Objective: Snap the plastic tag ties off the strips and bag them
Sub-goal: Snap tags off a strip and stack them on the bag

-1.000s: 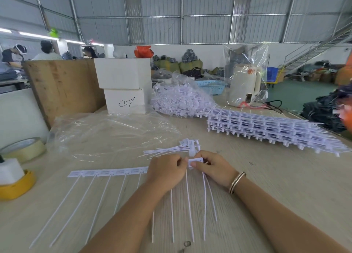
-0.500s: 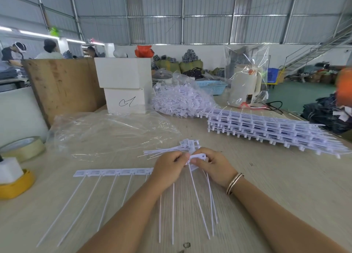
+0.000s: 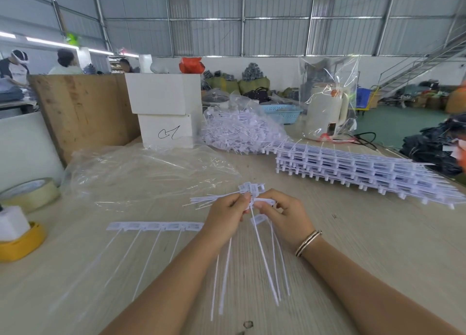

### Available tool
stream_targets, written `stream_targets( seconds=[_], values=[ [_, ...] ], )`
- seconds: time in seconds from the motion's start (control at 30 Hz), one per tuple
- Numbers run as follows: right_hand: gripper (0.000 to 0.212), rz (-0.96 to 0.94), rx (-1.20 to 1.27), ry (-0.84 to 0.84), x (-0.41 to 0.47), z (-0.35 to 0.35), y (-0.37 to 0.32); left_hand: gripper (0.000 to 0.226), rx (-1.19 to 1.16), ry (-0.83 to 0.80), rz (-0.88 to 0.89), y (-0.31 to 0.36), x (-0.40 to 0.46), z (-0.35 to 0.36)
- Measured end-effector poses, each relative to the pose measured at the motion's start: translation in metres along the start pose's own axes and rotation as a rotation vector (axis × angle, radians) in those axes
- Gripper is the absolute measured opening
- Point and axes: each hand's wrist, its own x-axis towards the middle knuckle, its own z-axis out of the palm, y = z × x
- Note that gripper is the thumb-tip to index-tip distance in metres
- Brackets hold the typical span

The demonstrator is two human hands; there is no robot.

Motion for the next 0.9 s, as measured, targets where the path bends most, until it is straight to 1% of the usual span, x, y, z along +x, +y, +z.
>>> stream_targets(
  seconds=[0.07, 0.2, 0.33, 0.4, 0.47, 0.5, 0.57, 0.6, 0.63, 0.7, 0.73, 0.8, 0.83, 0.87, 0.9],
  values=[
    [0.025, 0.04, 0.045, -0.008, 0.0, 0.0, -0.001, 0.04, 0.006, 0.002, 0.018, -0.001, 0.001, 0.001],
    [0.017, 0.131, 0.293, 0.019, 0.0, 0.002, -0.002, 0.037, -0.02, -0.01, 0.042, -0.002, -0.001, 0.004],
    [0.018, 0.156, 0.418, 0.005, 0.001, 0.0, -0.002, 0.032, -0.031, -0.046, 0.046, -0.003, 0.0, 0.004],
    [0.015, 0.165, 0.448, -0.024, 0.001, 0.0, -0.001, 0.033, -0.042, -0.06, 0.054, -0.003, 0.0, 0.005],
    [0.015, 0.191, 0.518, -0.043, 0.002, -0.002, 0.0, 0.039, -0.072, -0.06, 0.046, -0.001, 0.0, 0.005],
    [0.015, 0.226, 0.595, -0.01, 0.004, -0.005, 0.001, 0.041, -0.123, -0.037, 0.012, 0.001, 0.002, 0.004],
    [0.013, 0.327, 0.73, 0.124, 0.007, -0.017, 0.008, 0.04, -0.297, 0.019, -0.047, 0.005, 0.006, -0.003],
    [0.013, 0.357, 0.704, 0.166, 0.008, -0.022, 0.012, 0.042, -0.338, 0.042, -0.04, 0.005, 0.008, -0.008],
    [0.013, 0.356, 0.589, 0.168, 0.008, -0.026, 0.015, 0.044, -0.293, 0.061, 0.009, 0.003, 0.009, -0.011],
    [0.021, 0.308, 0.279, 0.064, 0.009, -0.023, 0.016, 0.046, -0.148, 0.071, 0.125, -0.001, 0.005, -0.014],
    [0.022, 0.296, 0.133, -0.004, 0.009, -0.017, 0.014, 0.045, -0.088, 0.069, 0.151, -0.003, 0.002, -0.014],
    [0.016, 0.249, -0.127, -0.115, 0.01, -0.007, 0.012, 0.037, 0.118, 0.077, 0.168, -0.008, 0.001, -0.012],
    [0.012, 0.214, -0.255, -0.163, 0.01, -0.004, 0.013, 0.034, 0.277, 0.087, 0.177, -0.011, 0.002, -0.011],
    [0.007, 0.189, -0.364, -0.205, 0.01, -0.002, 0.015, 0.032, 0.415, 0.093, 0.183, -0.014, 0.003, -0.011],
    [0.005, 0.171, -0.451, -0.239, 0.009, -0.001, 0.016, 0.028, 0.507, 0.092, 0.19, -0.016, 0.004, -0.011]
  ],
)
